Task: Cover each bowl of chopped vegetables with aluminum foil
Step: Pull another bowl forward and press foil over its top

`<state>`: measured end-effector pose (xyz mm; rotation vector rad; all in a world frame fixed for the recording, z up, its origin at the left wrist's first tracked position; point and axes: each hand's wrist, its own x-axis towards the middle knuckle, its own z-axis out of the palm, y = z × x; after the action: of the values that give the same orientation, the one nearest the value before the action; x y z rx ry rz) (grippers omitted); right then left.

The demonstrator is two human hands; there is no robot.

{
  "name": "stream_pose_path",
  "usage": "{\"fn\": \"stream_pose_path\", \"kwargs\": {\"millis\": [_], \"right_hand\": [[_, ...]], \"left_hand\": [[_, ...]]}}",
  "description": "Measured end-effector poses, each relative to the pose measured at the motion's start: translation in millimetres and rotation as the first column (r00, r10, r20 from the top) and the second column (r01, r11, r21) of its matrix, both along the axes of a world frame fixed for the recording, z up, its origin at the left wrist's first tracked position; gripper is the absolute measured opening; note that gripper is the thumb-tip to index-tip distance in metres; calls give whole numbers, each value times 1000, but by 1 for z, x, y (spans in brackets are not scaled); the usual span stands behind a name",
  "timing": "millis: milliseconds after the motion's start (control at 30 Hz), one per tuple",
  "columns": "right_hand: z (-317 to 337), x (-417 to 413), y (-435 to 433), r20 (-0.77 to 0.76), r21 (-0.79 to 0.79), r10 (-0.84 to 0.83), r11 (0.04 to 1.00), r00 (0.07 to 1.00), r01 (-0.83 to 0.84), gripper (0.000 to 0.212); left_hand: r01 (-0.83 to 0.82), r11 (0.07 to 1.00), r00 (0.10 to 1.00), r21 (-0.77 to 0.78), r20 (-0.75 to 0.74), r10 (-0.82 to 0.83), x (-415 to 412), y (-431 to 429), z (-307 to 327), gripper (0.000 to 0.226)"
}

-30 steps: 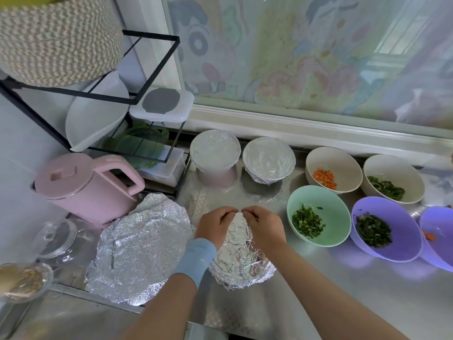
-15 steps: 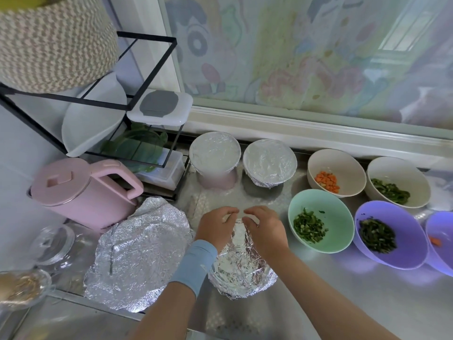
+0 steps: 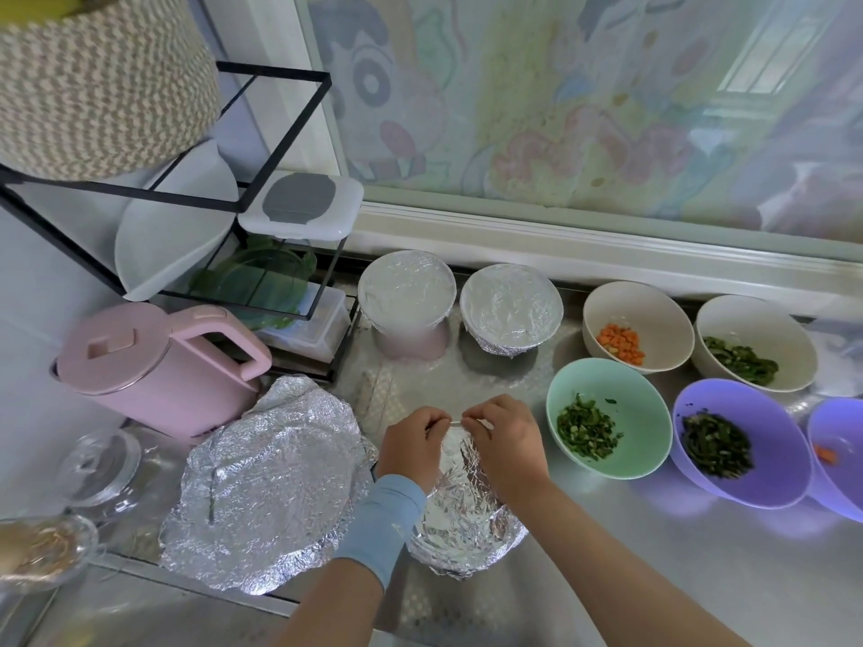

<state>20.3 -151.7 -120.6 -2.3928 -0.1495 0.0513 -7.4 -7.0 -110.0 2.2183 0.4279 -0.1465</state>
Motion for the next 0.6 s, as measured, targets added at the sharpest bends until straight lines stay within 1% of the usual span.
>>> {"fn": "stream_pose_path", "kwargs": {"millis": [33, 100, 133, 200, 233, 300, 367, 467, 533, 600], "right_hand": [[0, -1, -1, 26, -17, -9, 1000, 1000, 10, 5], [2, -6, -3, -3, -13, -36, 999, 999, 36, 8], [4, -8, -3, -45, 5, -48, 999, 998, 48, 10], [8, -12, -4, -135, 39, -78, 996, 988, 84, 13], [9, -12, -5, -157, 41, -90, 994, 984, 97, 14], [8, -12, -6, -158, 0, -93, 996, 983, 94, 17], [9, -12, -7, -140, -37, -78, 997, 987, 73, 18], [10, -10, -7, -141, -47, -26, 999, 990, 19, 17], [12, -8, -5, -100, -93, 67, 993, 993, -76, 15], [10, -6, -6, 73, -193, 188, 966, 979, -171, 5]], "left_hand": [[-9, 1000, 1000, 11, 1, 9, -3, 1, 1, 14], [-13, 999, 1000, 44, -2, 13, -6, 4, 3, 15], [-5, 999, 1000, 31, 6, 5, -5, 4, 3, 16], [44, 998, 999, -46, 35, -42, -2, 4, 2, 18], [71, 995, 997, -76, 40, -68, 0, 3, 1, 18], [80, 993, 997, -89, 31, -77, 2, 3, -1, 16], [52, 995, 998, -81, 22, -51, 0, 2, -3, 15], [16, 1000, 1000, -14, 1, -16, -5, -1, -4, 16], [10, 999, 1000, 53, -2, -10, -9, -1, -3, 18], [76, 984, 993, 161, 78, -90, -9, -1, -1, 21]]}}
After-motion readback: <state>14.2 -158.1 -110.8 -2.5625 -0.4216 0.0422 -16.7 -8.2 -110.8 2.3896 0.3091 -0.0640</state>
